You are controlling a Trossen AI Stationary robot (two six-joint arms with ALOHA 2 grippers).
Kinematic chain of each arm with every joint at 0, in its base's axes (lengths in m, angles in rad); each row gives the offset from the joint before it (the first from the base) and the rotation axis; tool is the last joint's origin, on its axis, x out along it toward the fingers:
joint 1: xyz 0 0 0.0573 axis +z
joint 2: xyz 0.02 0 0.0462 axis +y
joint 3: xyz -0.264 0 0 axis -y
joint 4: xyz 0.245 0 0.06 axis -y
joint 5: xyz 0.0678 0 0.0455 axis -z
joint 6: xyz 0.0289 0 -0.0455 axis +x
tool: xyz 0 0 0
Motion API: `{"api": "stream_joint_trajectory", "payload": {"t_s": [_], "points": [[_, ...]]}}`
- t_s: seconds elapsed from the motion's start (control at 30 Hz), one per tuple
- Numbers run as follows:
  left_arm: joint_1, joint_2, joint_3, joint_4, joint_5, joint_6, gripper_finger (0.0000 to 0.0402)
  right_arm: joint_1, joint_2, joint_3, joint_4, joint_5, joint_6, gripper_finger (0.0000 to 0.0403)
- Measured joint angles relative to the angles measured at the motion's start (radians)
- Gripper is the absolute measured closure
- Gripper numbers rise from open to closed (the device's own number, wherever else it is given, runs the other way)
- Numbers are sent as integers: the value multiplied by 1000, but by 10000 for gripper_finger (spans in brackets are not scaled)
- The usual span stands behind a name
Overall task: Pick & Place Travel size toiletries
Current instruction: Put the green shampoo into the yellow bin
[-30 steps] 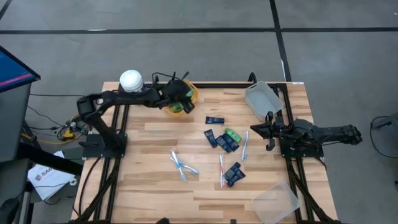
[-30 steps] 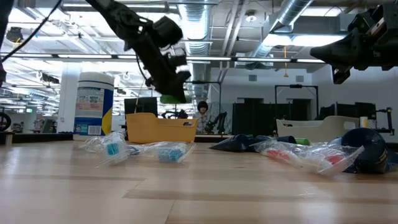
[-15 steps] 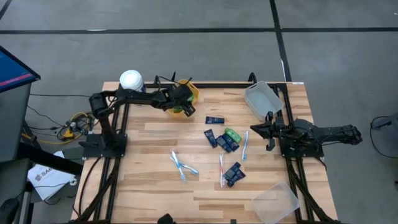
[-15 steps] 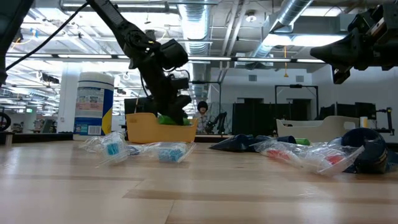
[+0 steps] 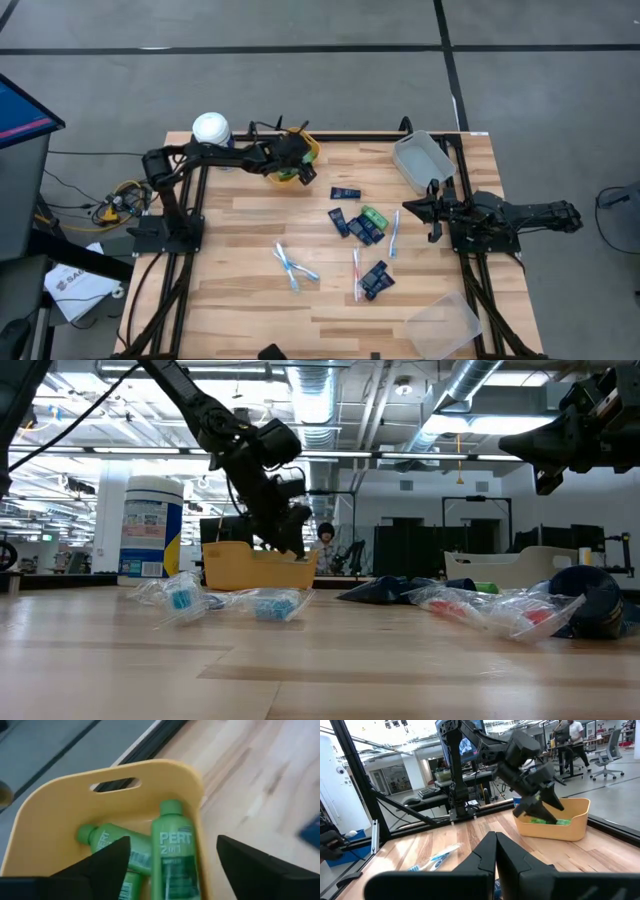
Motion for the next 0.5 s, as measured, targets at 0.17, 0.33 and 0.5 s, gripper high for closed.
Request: {"api": "stream_joint_trajectory", "payload": {"t_s": [0.17, 0.33, 0.5], "points": [[-33, -89, 0, 5, 18, 0, 86, 2, 0, 0, 0, -1, 0, 403], [-79, -233, 0, 15, 17, 0, 93, 2, 2, 23, -35, 12, -32, 403], [-118, -388, 0, 15, 17, 0, 102, 0, 79, 82, -35, 115, -79, 403]]}}
